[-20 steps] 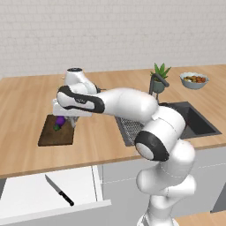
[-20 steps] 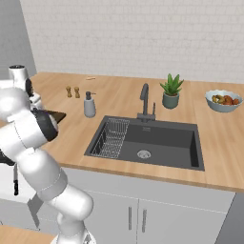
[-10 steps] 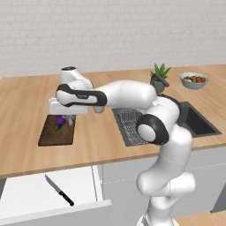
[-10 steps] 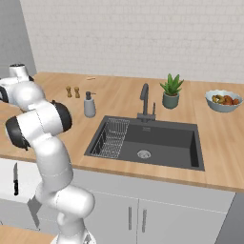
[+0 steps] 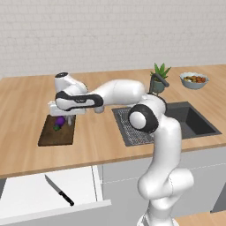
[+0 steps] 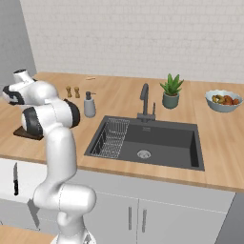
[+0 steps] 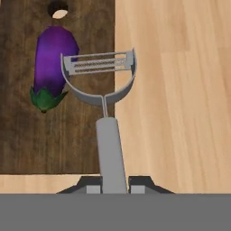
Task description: Place the appropriate cutting tool for cutting the eggplant skin on the cutting board.
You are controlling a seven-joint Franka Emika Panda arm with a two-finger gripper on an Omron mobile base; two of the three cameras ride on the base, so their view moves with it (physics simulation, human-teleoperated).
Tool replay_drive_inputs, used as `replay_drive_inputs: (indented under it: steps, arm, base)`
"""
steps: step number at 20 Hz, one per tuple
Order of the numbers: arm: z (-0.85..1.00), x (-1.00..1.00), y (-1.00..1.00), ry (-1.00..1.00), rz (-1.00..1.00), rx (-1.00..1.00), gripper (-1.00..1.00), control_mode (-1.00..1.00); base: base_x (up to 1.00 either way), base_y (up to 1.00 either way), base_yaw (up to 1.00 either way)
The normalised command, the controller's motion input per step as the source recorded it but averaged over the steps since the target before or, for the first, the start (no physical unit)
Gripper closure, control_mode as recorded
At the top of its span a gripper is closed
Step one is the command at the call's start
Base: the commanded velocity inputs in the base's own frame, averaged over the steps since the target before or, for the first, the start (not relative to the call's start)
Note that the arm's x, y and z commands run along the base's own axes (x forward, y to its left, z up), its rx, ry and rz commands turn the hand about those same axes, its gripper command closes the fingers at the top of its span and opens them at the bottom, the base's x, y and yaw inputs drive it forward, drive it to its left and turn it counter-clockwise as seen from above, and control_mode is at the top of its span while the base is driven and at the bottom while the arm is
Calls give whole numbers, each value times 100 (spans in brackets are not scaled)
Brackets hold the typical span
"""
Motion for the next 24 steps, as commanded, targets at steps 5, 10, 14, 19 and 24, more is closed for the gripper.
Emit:
replay_drive_inputs:
  steps: [5,10,14,19,24]
  arm:
    - [-8,16,20,5,-1,-3,100,-100]
    - [-14,38,2,14,0,0,100,-100]
    - [-33,0,13,0,0,-1,100,-100]
    - [-63,0,27,0,0,-8,100,-100]
    - [-15,0,5,0,0,0,100,-100]
  base:
    - [0,0,0]
    - [0,0,0]
    - [0,0,0]
    - [0,0,0]
    - [0,0,0]
